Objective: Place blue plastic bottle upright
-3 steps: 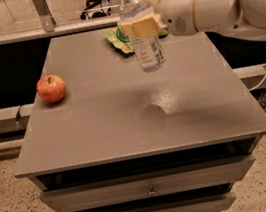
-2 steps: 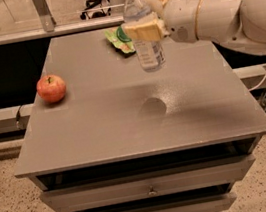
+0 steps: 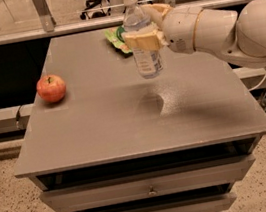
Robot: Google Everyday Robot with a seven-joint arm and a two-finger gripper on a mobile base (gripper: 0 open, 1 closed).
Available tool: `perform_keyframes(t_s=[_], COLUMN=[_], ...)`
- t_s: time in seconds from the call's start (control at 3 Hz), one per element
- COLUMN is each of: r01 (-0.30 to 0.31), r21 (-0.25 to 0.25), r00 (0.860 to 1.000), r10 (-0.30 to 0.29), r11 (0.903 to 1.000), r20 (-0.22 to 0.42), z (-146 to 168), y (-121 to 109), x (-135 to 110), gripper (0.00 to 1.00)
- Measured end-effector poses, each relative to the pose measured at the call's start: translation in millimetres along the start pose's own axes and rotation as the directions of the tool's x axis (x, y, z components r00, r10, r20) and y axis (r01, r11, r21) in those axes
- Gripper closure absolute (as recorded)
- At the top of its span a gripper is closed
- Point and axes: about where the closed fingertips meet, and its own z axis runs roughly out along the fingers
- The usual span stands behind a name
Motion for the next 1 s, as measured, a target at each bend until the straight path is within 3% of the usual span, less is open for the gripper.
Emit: perform_keyframes(t_s=[0.67,1.0], r01=[0.035,0.02], r21=[-0.079,-0.082], r00=[0.999,0.998], r10=[-0.033,-0.016], r11=[0.9962,0.9964], r20=[0.022,0.054], z=[-18.0,-28.2], y=[10.3,11.1], x=[13.8,22.0], gripper=[1.0,1.0])
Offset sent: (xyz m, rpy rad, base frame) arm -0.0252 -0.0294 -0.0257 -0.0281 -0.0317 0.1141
